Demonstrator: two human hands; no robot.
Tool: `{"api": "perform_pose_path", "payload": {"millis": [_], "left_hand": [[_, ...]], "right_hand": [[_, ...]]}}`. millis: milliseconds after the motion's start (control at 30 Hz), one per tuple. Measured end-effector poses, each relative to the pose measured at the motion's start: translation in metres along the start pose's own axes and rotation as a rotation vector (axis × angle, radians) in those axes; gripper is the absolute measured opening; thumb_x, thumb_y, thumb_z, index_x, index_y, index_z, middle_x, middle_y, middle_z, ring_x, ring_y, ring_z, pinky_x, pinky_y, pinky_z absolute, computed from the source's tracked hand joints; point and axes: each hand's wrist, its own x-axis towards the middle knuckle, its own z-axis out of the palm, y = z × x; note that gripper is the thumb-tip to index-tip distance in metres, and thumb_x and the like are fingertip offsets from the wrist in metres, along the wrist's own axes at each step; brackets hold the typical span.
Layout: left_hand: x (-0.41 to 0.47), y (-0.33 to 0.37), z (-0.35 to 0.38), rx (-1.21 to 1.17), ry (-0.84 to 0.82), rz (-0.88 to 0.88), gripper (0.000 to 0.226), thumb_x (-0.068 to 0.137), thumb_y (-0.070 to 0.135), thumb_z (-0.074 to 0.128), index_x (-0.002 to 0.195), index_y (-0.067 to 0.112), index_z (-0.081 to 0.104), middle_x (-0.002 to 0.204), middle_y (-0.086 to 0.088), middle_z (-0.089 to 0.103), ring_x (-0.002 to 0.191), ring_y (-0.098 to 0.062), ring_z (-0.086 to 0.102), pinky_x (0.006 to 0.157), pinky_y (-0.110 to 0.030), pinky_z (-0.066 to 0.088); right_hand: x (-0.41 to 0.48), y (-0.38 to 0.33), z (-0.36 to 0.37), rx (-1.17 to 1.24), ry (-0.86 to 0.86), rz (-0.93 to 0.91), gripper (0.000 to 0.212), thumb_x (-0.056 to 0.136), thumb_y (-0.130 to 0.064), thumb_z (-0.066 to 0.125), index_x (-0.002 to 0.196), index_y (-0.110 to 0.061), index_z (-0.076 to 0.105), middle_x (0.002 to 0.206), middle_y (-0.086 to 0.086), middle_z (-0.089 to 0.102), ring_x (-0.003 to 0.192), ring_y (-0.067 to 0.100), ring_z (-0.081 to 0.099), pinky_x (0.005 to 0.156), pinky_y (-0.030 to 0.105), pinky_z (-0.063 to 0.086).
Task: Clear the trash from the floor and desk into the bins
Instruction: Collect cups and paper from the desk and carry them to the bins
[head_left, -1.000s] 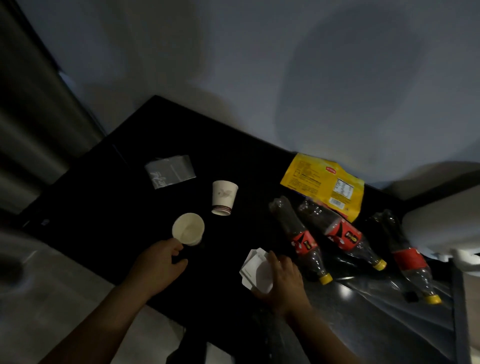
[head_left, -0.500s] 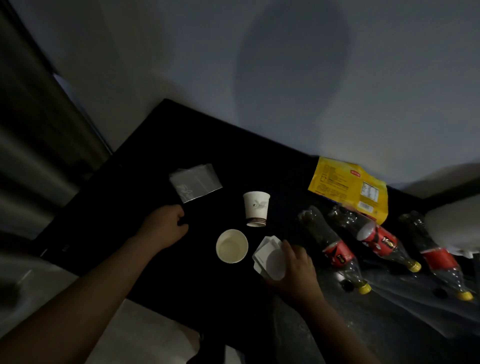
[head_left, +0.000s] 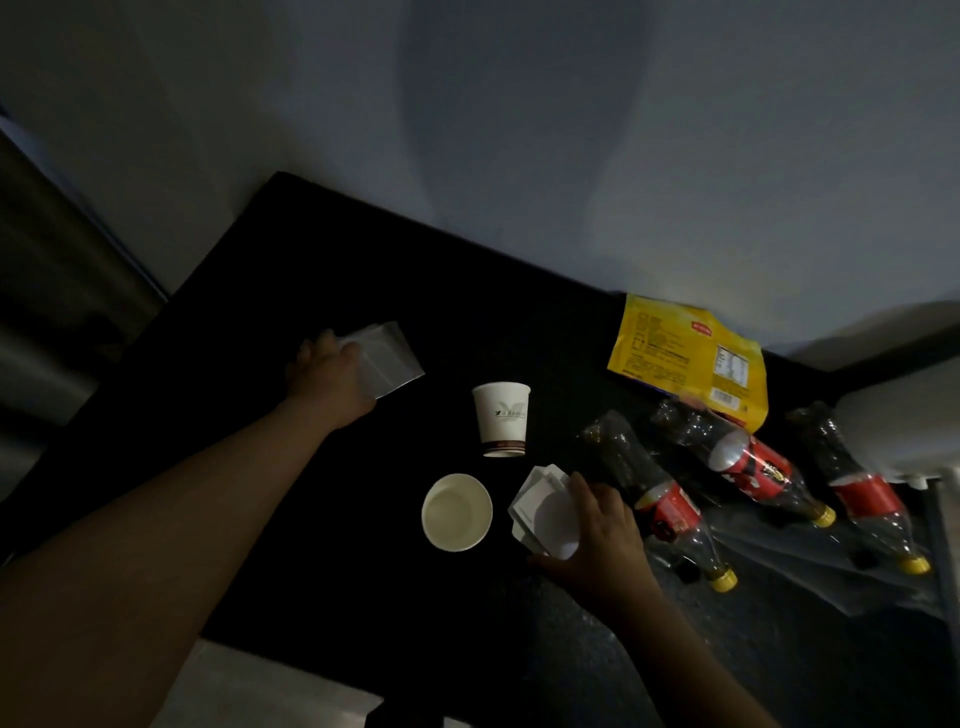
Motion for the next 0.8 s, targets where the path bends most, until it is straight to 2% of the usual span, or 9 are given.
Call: {"api": "perform_pose_path", "payload": {"millis": [167,400,500,700,800], "left_hand": [[-0.017,-0.004,0.019,-0.027,-0.116,0.036,0.061,0.075,0.041,0.069,0.126,0.016,0.046,0.144,-0.012,0.029,0.131,-0.037,0.032,0.104,-0.048,0.036],[-0.076,-0.013,0.049,-0.043,-0.109,0.010,0.070,0.068,0.044,0.073,0.129,0.023,0.044,0.152,-0.007,0.018,0.136,-0.035,0.027,0.108,-0.046,0.033],[-0.103,-0.016,0.063,-0.052,-0.139,-0.019,0.079,0.066,0.047,0.072,0.134,0.026,0.038,0.155,-0.005,0.011,0.138,-0.035,0.023,0.109,-0.046,0.033],[-0.133,0.000,0.064,0.021,-0.101,-0.050,0.068,0.067,0.051,0.071,0.127,0.028,0.048,0.142,-0.006,0.030,0.127,-0.034,0.037,0.105,-0.041,0.035],[-0.132,0.011,0.055,0.014,-0.141,-0.119,0.075,0.066,0.053,0.074,0.130,0.028,0.046,0.144,-0.008,0.022,0.129,-0.036,0.028,0.109,-0.044,0.031]], "right_hand": [[-0.001,0.003,0.001,0.008,0.014,0.000,0.108,0.068,-0.060,0.071,0.150,-0.028,0.009,0.149,0.000,0.018,0.134,0.019,0.025,0.113,0.039,0.030],[0.001,0.007,-0.004,0.018,-0.002,-0.011,0.109,0.067,-0.059,0.073,0.150,-0.027,0.010,0.150,0.001,0.019,0.135,0.021,0.025,0.112,0.041,0.030],[-0.001,0.006,-0.006,0.028,0.006,-0.025,0.108,0.068,-0.057,0.073,0.150,-0.026,0.011,0.150,0.002,0.020,0.134,0.021,0.026,0.112,0.041,0.031],[-0.007,0.008,-0.011,0.041,0.004,-0.074,0.106,0.069,-0.057,0.072,0.150,-0.025,0.013,0.148,0.002,0.022,0.132,0.021,0.027,0.111,0.040,0.032],[-0.013,0.014,-0.012,0.039,0.000,-0.083,0.105,0.070,-0.057,0.072,0.150,-0.025,0.012,0.148,0.002,0.022,0.133,0.020,0.027,0.111,0.040,0.032]]}}
